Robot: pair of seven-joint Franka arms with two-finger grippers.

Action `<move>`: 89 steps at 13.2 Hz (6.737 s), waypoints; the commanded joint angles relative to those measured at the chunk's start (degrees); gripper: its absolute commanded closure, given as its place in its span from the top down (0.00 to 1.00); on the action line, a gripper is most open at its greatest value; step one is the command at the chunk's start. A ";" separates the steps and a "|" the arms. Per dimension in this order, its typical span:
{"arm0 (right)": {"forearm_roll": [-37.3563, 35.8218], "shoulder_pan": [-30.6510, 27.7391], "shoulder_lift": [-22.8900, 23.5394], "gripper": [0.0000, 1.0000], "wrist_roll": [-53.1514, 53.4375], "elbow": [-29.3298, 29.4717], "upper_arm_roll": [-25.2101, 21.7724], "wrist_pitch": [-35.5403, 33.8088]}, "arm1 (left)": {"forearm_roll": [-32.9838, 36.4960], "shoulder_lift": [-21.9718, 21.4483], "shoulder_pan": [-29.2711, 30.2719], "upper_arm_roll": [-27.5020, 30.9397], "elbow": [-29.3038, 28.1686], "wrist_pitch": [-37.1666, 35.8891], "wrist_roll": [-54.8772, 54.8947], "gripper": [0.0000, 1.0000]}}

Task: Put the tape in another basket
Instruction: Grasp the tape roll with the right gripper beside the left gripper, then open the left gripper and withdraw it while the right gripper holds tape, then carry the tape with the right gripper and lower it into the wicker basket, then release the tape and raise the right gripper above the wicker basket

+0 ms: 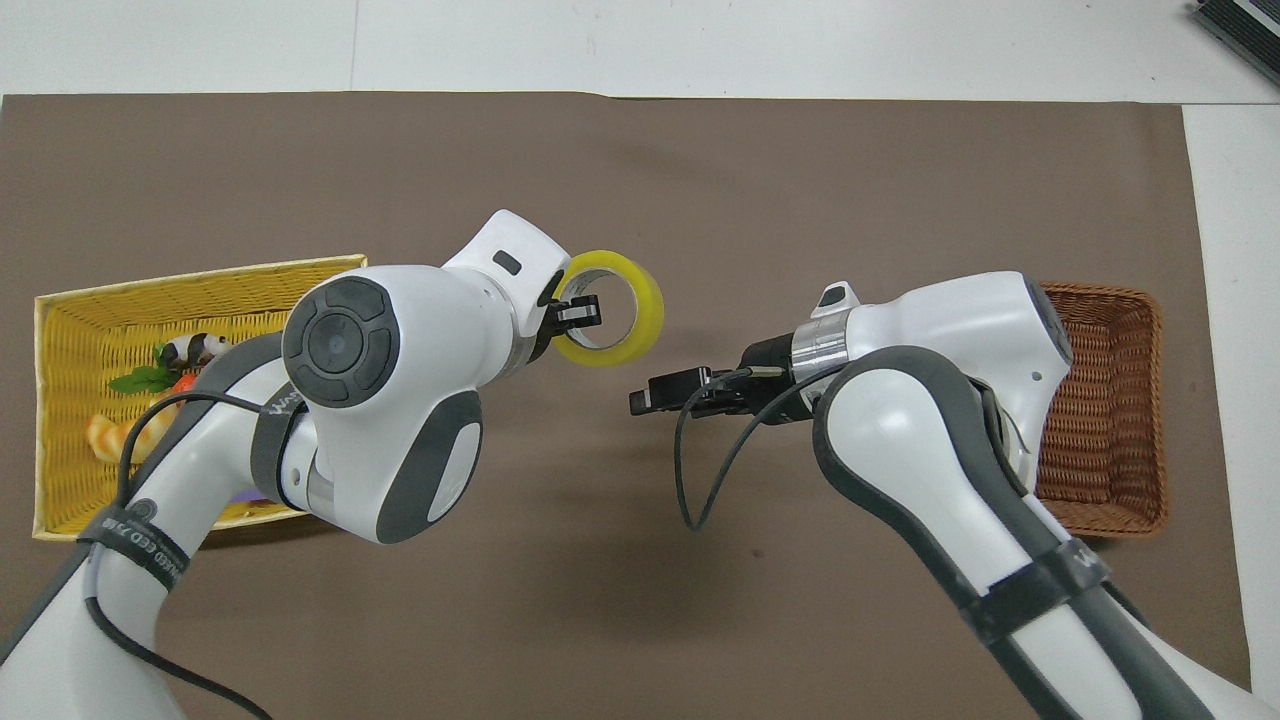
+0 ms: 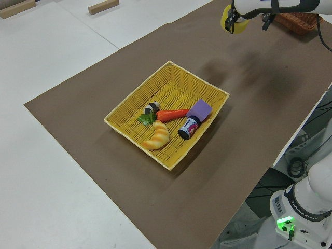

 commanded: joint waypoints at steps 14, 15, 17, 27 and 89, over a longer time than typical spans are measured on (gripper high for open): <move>5.23 1.56 6.93 1.00 -0.42 6.99 -0.08 13.42 | -1.05 -0.66 -1.42 1.05 -0.22 -0.35 -0.35 0.00; 6.03 2.27 8.06 1.00 -0.16 8.47 -0.08 14.91 | -1.05 -0.66 -1.42 1.05 -0.22 -0.35 -0.44 0.00; 5.25 2.28 8.78 1.00 -0.07 9.19 -0.08 15.45 | -1.05 -0.66 -1.42 1.05 -0.13 -0.35 -0.44 0.00; 4.54 5.88 8.78 0.18 1.51 8.14 -0.08 19.94 | -1.05 -0.66 -1.33 1.05 -0.04 -0.35 -0.35 0.06; -64.10 -35.34 -8.01 1.00 -9.12 -11.20 -1.31 -4.67 | 9.23 -11.21 27.94 3.68 23.16 -48.17 34.45 1.00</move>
